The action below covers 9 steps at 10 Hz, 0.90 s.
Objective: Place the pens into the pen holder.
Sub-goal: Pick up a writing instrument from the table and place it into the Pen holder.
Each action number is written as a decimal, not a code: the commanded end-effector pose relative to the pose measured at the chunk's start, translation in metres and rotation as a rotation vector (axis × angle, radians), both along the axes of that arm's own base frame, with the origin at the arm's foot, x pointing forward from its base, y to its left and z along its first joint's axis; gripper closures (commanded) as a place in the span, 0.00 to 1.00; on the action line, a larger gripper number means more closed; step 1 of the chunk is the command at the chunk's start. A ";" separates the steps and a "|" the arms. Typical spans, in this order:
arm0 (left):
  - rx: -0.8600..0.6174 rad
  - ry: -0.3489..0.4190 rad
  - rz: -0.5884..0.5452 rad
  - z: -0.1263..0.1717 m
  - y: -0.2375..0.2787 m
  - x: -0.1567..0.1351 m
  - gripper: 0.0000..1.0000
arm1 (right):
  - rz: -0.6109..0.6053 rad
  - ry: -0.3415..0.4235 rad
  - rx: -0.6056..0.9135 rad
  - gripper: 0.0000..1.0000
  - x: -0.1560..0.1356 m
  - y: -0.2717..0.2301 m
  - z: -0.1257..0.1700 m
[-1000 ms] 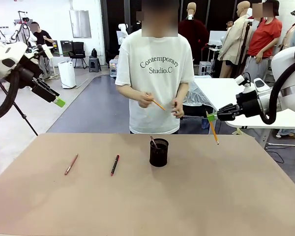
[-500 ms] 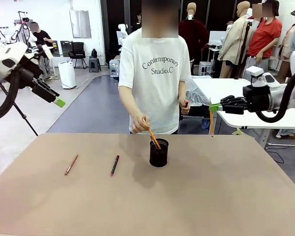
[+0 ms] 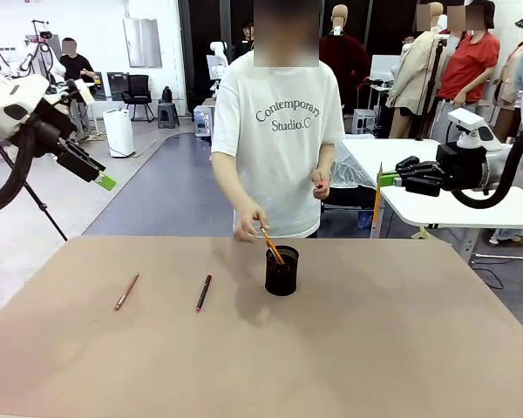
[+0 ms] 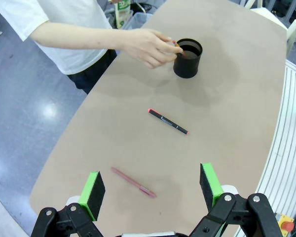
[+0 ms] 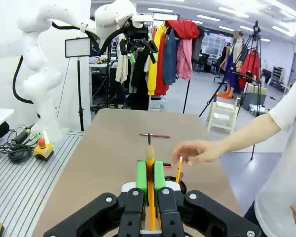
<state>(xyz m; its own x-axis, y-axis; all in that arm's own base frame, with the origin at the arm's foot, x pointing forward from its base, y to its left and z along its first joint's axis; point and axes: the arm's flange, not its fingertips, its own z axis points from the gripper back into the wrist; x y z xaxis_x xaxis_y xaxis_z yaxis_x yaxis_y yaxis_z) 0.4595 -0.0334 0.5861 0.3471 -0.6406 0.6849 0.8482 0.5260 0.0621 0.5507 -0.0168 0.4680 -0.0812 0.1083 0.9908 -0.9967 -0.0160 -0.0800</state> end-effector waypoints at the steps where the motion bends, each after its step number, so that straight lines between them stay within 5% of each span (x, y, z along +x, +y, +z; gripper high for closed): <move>1: -0.003 -0.002 -0.006 0.001 0.001 0.000 0.00 | -0.002 0.012 0.000 1.00 -0.004 0.000 0.000; 9: -0.003 -0.002 -0.006 0.001 0.001 0.000 0.00 | -0.002 0.012 0.000 1.00 -0.004 0.000 0.000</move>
